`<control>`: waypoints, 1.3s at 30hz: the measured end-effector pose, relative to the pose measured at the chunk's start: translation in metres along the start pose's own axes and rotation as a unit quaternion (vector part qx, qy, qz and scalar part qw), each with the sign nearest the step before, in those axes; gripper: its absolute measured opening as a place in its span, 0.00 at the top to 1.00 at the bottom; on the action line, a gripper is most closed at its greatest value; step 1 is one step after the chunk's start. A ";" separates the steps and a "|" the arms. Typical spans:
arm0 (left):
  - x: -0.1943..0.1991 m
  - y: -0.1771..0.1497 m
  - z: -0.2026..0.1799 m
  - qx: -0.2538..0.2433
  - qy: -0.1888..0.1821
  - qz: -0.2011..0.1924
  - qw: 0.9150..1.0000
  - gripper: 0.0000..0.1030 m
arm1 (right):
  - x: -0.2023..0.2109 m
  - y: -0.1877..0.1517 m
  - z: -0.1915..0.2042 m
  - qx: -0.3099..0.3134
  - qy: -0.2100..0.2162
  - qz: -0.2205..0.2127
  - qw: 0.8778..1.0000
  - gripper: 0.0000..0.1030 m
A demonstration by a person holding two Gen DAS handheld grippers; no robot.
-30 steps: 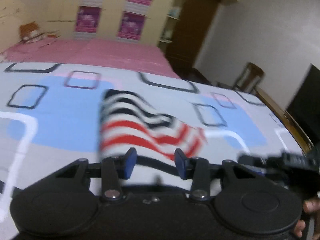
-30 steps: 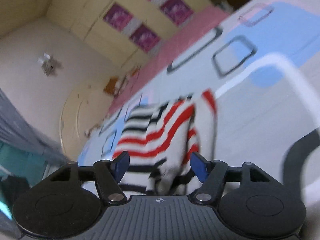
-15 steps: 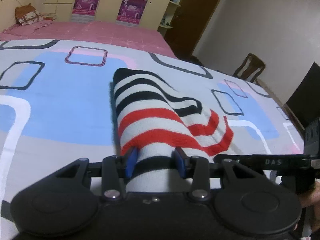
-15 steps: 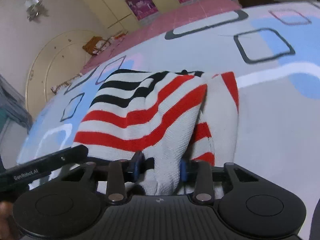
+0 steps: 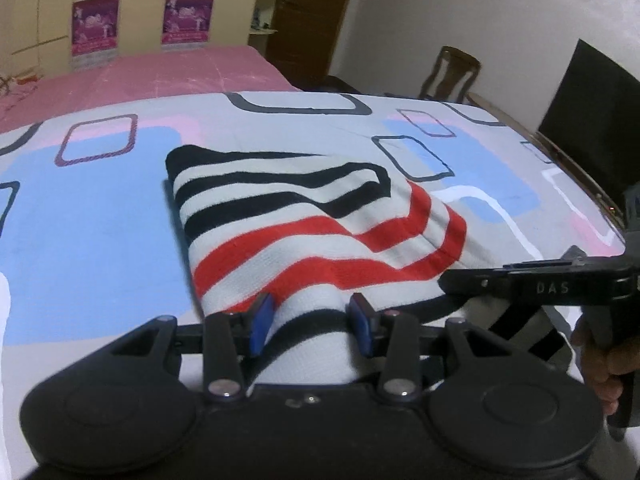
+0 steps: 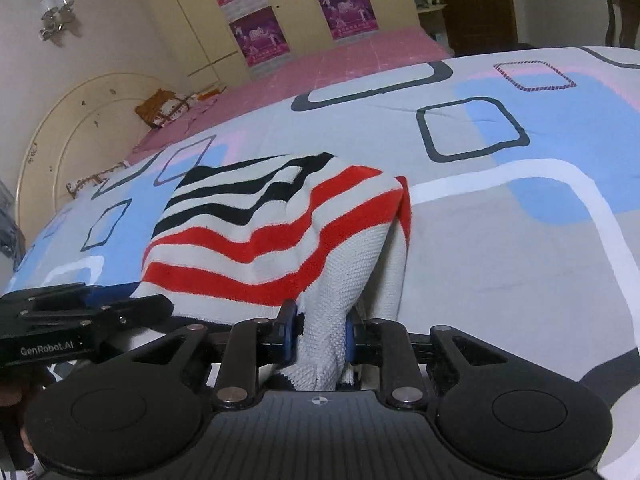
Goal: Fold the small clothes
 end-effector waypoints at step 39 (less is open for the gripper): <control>0.011 -0.016 -0.018 -0.072 -0.020 -0.006 0.997 0.72 | -0.002 0.008 0.022 0.134 -0.066 0.025 0.988 1.00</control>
Point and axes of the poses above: each gripper's, at about its wrist camera, not at the fingertips, and x roughly against the way its jaws point, z to its left, y to its top, the point moved 3 cm from there along -x, roughly the way its jaws point, and after that the axes turned 9 degrees about z, right-handed, at the moved point
